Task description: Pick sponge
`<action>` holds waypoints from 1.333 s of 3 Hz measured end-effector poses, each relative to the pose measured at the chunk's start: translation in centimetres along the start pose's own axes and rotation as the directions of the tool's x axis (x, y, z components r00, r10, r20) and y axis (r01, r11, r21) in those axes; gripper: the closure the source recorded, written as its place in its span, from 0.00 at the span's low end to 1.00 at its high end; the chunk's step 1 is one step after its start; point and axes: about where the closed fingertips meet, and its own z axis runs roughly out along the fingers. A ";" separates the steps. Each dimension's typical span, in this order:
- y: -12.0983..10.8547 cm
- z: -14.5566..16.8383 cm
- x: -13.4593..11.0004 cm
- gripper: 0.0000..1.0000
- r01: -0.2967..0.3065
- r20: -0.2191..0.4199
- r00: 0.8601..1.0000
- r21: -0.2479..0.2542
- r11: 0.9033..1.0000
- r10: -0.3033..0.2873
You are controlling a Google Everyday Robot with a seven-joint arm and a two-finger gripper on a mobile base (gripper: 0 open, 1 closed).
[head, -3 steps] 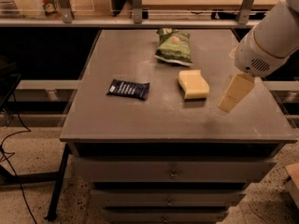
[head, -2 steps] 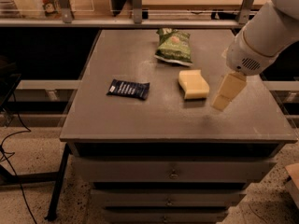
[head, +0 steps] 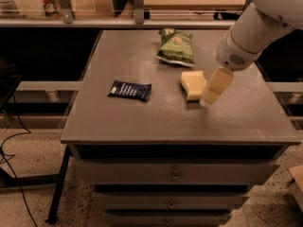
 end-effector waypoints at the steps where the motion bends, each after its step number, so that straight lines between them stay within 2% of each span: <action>1: -1.9 1.9 -0.5 0.00 -0.016 0.017 1.000 -0.002 1.000 0.016; 3: -7.3 7.7 -1.5 0.00 -0.050 0.039 0.998 0.001 0.999 0.050; 4: -7.3 7.7 -1.5 0.00 -0.050 0.038 0.998 0.000 0.999 0.050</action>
Offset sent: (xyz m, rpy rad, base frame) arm 0.0897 0.0012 -0.0493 0.0544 -0.0123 -0.0520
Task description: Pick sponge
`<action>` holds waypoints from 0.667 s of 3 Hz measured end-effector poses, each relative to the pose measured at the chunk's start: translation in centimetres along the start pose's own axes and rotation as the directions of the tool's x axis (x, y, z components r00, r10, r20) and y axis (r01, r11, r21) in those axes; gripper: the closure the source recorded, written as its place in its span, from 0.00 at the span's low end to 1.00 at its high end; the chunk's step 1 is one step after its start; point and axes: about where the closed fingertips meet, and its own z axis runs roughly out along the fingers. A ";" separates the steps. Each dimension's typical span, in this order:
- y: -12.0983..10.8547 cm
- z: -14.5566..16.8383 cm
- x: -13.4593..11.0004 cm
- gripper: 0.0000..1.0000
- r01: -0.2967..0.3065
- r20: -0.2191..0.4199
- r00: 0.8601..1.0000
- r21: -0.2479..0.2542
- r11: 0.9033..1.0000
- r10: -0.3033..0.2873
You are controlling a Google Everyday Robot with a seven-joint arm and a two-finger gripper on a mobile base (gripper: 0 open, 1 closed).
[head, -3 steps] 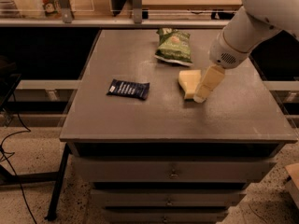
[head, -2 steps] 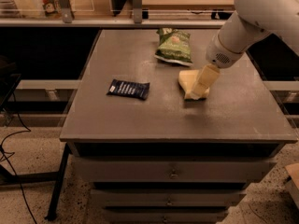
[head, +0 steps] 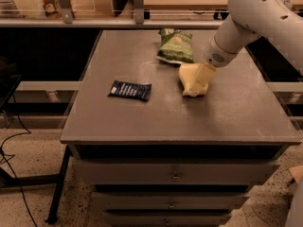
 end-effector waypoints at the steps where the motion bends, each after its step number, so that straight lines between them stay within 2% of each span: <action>1: 0.1 0.3 0.0 0.18 0.001 -0.001 1.000 -0.004 1.000 -0.001; 2: 0.2 0.6 0.0 0.41 0.001 -0.003 1.000 -0.009 1.000 -0.001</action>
Offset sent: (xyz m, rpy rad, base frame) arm 0.0001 0.0011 -0.0023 0.0000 0.0036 0.0019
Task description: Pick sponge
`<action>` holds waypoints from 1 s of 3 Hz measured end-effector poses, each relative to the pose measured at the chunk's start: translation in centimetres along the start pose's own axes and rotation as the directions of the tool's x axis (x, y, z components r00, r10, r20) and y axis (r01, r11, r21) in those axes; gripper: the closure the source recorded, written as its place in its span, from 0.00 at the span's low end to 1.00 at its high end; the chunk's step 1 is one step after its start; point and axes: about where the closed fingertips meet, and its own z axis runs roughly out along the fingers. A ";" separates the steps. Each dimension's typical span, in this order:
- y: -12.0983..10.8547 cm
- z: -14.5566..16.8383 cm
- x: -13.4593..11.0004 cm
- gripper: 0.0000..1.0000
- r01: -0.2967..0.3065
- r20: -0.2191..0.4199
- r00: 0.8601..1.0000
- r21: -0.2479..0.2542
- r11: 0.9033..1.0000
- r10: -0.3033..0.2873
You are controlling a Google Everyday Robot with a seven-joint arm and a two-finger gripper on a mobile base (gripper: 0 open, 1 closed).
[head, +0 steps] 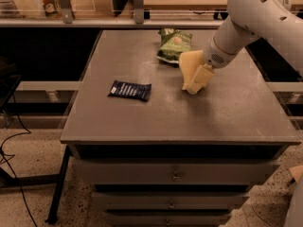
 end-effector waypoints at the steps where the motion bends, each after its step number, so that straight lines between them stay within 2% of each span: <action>1: 0.1 -0.3 -0.1 0.64 -0.001 0.002 1.000 0.002 1.000 0.001; 2: 0.0 -0.6 -0.2 0.87 -0.001 0.002 1.000 0.002 1.000 0.001; 3: 1.9 -2.9 -0.3 1.00 0.010 0.029 1.000 0.032 0.999 -0.011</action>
Offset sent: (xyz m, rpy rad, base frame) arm -0.0475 0.0002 0.0380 -0.0137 -0.1026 -0.0320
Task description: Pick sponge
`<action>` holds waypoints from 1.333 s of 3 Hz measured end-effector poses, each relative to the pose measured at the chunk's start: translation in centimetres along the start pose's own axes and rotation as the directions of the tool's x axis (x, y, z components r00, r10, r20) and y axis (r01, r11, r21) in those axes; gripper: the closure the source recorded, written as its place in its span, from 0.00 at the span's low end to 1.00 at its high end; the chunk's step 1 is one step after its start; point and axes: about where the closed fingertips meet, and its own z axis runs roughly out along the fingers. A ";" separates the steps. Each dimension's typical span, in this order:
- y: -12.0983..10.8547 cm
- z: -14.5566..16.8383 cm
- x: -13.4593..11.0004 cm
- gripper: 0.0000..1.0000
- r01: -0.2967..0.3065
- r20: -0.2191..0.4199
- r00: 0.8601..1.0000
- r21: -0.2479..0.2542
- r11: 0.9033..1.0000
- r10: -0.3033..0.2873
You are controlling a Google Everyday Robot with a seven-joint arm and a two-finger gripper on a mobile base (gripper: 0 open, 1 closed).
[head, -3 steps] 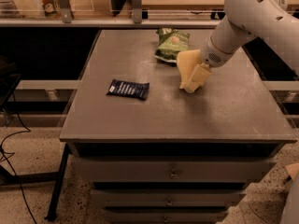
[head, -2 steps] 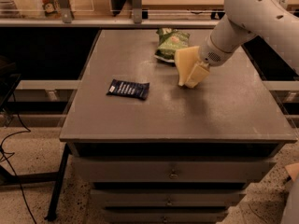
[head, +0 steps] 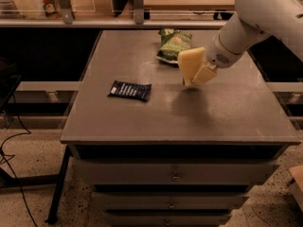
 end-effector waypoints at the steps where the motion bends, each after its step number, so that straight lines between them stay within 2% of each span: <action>1: 1.9 -2.9 -0.4 1.00 0.016 0.030 0.999 0.035 0.999 -0.018; 3: 4.2 -6.6 -0.9 1.00 0.035 0.065 0.997 0.080 0.996 -0.040; 4: 4.2 -6.6 -0.9 1.00 0.035 0.065 0.997 0.079 0.996 -0.040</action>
Offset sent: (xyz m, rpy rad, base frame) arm -0.0590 0.0020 0.0579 0.0251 -0.1138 0.0096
